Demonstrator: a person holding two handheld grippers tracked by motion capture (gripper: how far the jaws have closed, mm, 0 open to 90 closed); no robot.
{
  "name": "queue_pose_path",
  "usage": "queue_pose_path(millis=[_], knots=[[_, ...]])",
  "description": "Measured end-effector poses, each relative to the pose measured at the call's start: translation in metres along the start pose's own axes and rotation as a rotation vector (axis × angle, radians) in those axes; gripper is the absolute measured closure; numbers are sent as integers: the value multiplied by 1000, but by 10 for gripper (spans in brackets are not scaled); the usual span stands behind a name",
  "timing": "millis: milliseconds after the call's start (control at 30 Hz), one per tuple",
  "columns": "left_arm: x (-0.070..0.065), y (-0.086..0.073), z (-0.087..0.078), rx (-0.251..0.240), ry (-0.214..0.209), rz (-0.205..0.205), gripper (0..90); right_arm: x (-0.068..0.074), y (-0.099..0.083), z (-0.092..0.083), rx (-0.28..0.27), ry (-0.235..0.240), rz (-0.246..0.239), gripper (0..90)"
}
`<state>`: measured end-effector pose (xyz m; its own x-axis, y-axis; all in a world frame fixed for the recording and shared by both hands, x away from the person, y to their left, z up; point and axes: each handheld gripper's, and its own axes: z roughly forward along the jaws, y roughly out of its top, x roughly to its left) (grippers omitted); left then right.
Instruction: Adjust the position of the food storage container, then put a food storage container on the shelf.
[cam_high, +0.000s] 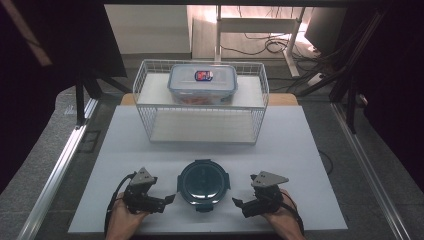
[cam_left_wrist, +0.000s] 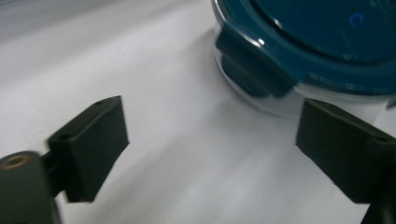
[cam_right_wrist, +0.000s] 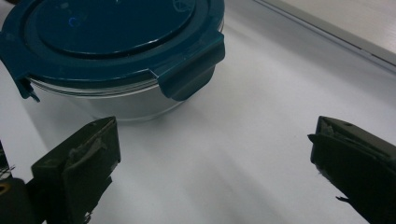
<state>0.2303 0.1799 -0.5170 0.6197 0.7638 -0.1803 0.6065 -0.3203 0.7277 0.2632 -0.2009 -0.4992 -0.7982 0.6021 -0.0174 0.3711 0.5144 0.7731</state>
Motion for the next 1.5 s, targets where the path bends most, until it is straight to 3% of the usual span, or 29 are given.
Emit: queue_pose_path(millis=[167, 300, 500, 800, 933, 1100, 1233, 1367, 1500], knots=[[2, -9, -1, -6, -2, 13, 39, -3, -2, 2, 13, 10, 10, 5], [9, -11, -2, -35, -27, -12, 33, -5, -2, 3, 18, 9, 3, 0], [14, -10, -3, -39, -62, -40, 40, -6, 0, 3, -6, 20, 25, 0], [13, 5, -2, -34, -93, -19, 49, -2, 13, 4, 11, 52, 69, 4], [13, 17, -2, -48, -152, -42, 44, -1, 26, 4, 9, 60, 97, 3], [9, 29, 4, -32, -203, -31, 36, -3, 37, 11, 50, 101, 139, 3], [7, 42, 9, -17, -207, -8, 36, -7, 45, 19, 80, 146, 168, 5], [8, 52, 22, 0, -255, -26, 39, -7, 54, 31, 99, 192, 189, 20], [9, 48, 36, 40, -306, -58, 41, -6, 57, 44, 142, 228, 198, 21]])
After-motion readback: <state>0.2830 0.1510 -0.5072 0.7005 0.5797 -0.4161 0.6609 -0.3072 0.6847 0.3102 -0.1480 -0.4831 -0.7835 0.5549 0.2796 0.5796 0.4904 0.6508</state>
